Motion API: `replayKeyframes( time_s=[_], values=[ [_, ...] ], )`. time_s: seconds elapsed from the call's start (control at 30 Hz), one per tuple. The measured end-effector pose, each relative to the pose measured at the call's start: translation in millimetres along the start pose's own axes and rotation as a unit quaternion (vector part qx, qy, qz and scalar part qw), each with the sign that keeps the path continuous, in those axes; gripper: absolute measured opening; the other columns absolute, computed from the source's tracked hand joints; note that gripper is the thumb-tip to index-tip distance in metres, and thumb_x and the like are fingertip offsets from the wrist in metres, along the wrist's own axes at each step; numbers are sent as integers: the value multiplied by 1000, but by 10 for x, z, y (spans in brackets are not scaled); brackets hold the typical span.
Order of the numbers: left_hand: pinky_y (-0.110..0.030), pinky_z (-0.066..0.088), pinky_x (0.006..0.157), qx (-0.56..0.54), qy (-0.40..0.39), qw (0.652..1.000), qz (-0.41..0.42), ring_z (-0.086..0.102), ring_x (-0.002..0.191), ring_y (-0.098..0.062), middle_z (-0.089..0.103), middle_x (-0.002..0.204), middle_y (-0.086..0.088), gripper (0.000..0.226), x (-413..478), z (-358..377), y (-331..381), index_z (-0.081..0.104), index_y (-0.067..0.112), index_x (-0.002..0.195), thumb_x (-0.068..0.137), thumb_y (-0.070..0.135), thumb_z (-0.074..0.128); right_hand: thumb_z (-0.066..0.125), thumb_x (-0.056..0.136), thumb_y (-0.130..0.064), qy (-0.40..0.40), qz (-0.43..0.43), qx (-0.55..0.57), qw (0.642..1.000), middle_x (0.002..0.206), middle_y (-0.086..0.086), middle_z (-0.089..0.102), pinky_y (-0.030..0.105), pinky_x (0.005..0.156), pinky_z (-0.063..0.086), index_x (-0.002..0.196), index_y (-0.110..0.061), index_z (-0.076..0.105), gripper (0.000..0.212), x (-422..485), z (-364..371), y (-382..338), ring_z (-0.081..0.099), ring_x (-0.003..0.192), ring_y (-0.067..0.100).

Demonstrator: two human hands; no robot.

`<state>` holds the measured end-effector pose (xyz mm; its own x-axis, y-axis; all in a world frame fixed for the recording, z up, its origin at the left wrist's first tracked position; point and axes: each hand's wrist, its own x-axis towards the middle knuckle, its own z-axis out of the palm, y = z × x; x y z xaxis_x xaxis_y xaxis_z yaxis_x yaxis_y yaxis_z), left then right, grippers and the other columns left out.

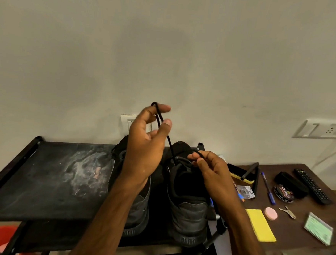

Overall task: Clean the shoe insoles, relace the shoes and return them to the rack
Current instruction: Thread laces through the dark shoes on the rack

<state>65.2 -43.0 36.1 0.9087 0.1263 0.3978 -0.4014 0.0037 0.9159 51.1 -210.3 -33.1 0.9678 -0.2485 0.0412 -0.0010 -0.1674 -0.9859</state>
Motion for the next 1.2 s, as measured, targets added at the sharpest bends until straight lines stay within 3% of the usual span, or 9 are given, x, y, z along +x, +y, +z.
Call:
replayKeyframes(
  time_s=[0.1, 0.27, 0.43, 0.63, 0.8, 0.87, 0.93, 1.07, 1.2],
  values=[
    [-23, 53, 87, 36, 32, 998, 32, 61, 109, -5, 65, 121, 9, 20, 80, -100, -23, 66, 30, 117, 101, 19, 60, 51, 105, -6, 25, 0, -13, 1000, 105, -1, 77, 38, 102, 55, 112, -10, 68, 19, 21, 5, 14, 71, 101, 10],
    [-49, 46, 106, 194, -53, 976, -78, 55, 123, -20, 64, 124, 13, 17, 48, -90, -318, 67, 48, 102, 91, 51, 54, 50, 100, 8, -6, -27, 63, 998, 105, 5, 79, 32, 95, 58, 104, -1, 64, 17, 12, 35, -303, 74, 103, 18],
    [-48, 49, 104, 237, -63, 966, -77, 58, 118, -27, 63, 124, 3, 21, 42, -70, -371, 66, 36, 108, 100, 18, 58, 38, 95, 21, -26, -51, 180, 982, 103, 13, 78, 35, 86, 61, 112, -12, 49, 39, 44, 72, -624, 76, 95, 28],
    [-47, 46, 106, 286, -68, 953, -76, 58, 118, -28, 65, 119, 2, 19, 53, -142, -420, 68, 31, 109, 94, 20, 66, 67, 87, 1, 3, -151, -258, 954, 89, -7, 75, 18, 75, 54, 104, -25, 71, 31, 158, -2, -397, 69, 82, 5],
    [-37, 34, 107, 493, -35, 865, -81, 38, 136, -33, 50, 142, -12, 49, 12, -161, -257, 59, 12, 127, 90, 41, 71, 65, 94, -8, -138, -127, -321, 928, 94, -9, 74, 7, 70, 48, 117, -34, 70, 35, 109, -163, -507, 67, 86, 2],
    [-45, 34, 113, 582, -6, 808, -93, 21, 145, -38, 25, 157, -22, 84, -38, -160, -108, 40, 2, 146, 86, 49, 74, 69, 95, -17, -127, -130, -313, 932, 96, -10, 76, 9, 73, 50, 113, -32, 75, 24, 95, -158, -521, 67, 88, 2],
    [-45, 31, 117, 590, -13, 807, -33, 15, 148, -36, 17, 161, -20, 100, -68, -160, -32, 24, 2, 155, 83, 48, 77, 70, 94, -24, -80, -135, -349, 924, 90, -11, 76, 24, 80, 56, 99, -28, 79, 11, 119, -141, -498, 68, 84, 4],
    [-40, 46, 106, 406, -199, 891, 38, 53, 122, -13, 59, 132, 6, 54, -73, -75, -78, 54, 27, 139, 90, 39, 72, 66, 98, -25, -39, -166, -305, 937, 80, -7, 75, 35, 78, 57, 86, -21, 76, 16, 137, -137, -521, 69, 79, 8],
    [-36, 55, 84, 427, -247, 870, 2, 64, 89, -8, 70, 93, 14, 22, -74, -12, -239, 68, 33, 115, 96, 43, 63, 51, 106, -13, -106, -88, -93, 986, 90, 5, 79, 32, 89, 59, 102, -7, 70, 20, 74, -150, -582, 75, 89, 17]
  ],
)
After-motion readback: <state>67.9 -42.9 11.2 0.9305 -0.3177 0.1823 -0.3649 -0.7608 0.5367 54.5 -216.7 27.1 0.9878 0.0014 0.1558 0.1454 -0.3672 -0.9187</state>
